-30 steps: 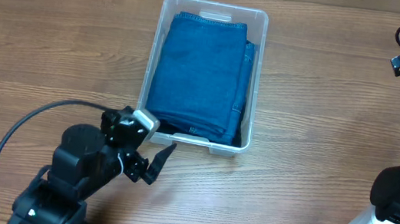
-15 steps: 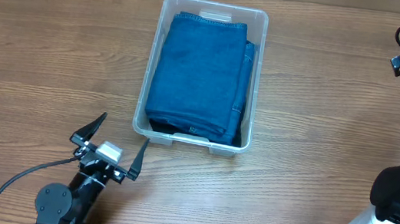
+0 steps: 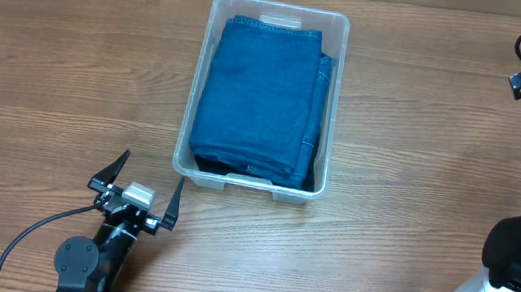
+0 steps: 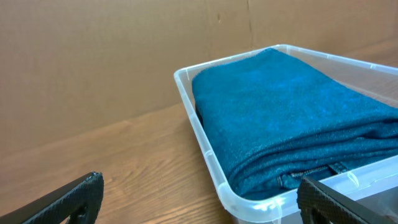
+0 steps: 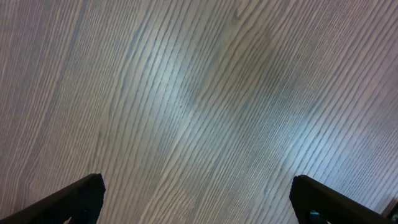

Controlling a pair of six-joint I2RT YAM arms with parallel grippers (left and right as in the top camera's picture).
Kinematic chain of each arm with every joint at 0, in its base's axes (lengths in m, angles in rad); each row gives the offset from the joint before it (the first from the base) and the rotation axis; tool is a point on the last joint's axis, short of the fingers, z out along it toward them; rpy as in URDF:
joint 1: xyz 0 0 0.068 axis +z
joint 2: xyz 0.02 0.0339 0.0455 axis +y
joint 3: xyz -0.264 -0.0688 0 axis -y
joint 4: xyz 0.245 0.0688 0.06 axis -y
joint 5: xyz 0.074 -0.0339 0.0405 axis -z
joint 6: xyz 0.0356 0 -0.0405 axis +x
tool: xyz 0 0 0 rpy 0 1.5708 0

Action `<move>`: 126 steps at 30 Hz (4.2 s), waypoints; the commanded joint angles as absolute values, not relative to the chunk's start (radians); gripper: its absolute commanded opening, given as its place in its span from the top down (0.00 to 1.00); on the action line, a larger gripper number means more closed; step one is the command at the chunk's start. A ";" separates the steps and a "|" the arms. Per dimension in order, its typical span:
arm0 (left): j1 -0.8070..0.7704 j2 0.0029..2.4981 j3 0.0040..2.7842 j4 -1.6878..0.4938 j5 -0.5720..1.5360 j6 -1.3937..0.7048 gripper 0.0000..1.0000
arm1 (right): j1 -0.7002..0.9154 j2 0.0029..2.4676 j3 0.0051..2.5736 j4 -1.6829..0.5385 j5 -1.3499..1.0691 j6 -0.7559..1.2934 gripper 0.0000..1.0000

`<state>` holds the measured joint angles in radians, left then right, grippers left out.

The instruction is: Pack container

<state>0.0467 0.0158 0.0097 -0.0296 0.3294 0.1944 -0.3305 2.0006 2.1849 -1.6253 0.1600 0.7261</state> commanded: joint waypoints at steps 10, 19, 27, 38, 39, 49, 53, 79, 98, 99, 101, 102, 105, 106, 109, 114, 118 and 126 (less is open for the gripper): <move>0.052 0.004 0.004 -0.048 0.301 0.213 0.00 | -0.327 1.975 2.187 -1.625 0.162 0.730 0.00; 0.052 0.004 0.004 -0.048 0.301 0.213 0.00 | -0.327 1.975 2.187 -1.625 0.162 0.730 0.00; 0.052 0.004 0.004 -0.048 0.300 0.213 0.00 | -0.325 1.979 2.187 -1.625 0.162 0.730 0.00; 0.052 0.004 0.004 -0.048 0.301 0.213 0.00 | -0.273 1.728 2.187 -1.625 0.162 0.730 0.00; 0.052 0.004 0.004 -0.048 0.301 0.213 0.00 | -0.260 1.688 2.186 -1.625 0.162 0.730 0.00; 0.052 0.004 0.004 -0.048 0.301 0.213 0.00 | 0.001 1.224 1.931 -1.586 0.227 0.730 0.00; 0.052 0.004 0.004 -0.048 0.301 0.213 0.00 | 0.001 0.971 1.619 -1.364 0.206 0.730 0.00; 0.052 0.004 0.004 -0.048 0.301 0.213 0.00 | 0.052 0.020 0.147 -0.089 0.055 0.515 0.00; 0.052 0.004 0.004 -0.048 0.301 0.213 0.00 | 0.049 0.002 0.008 0.084 0.009 0.418 0.00; 0.052 0.004 0.004 -0.048 0.301 0.213 0.00 | 0.049 0.003 0.008 0.079 0.013 0.417 0.00; 0.052 0.004 0.004 -0.048 0.301 0.213 0.00 | 0.049 0.002 0.008 0.067 0.023 0.413 0.00; 0.052 0.004 0.004 -0.048 0.301 0.213 0.00 | 0.049 0.003 0.008 0.044 0.036 0.406 0.00; 0.052 0.004 0.004 -0.048 0.301 0.213 0.00 | 0.049 0.002 0.007 -0.065 0.066 0.388 0.00; 0.052 0.004 0.004 -0.048 0.301 0.213 0.00 | 0.049 0.003 0.008 -0.080 0.064 0.385 0.00; 0.052 0.004 0.004 -0.048 0.301 0.213 0.00 | 0.049 0.003 0.008 -0.078 0.066 0.384 0.00; 0.052 0.004 0.004 -0.048 0.301 0.213 0.00 | 0.049 0.003 0.008 -0.078 0.066 0.385 0.00; 0.052 0.004 0.004 -0.048 0.301 0.213 0.00 | 0.049 0.003 0.008 -0.078 0.066 0.385 0.00; 0.052 0.004 0.004 -0.048 0.301 0.213 0.00 | 0.049 0.003 0.008 -0.078 0.066 0.385 0.00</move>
<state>0.0467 0.0135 0.0082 -0.0483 0.3035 0.1947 0.0463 0.0109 0.0185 -0.0826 0.0563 0.3920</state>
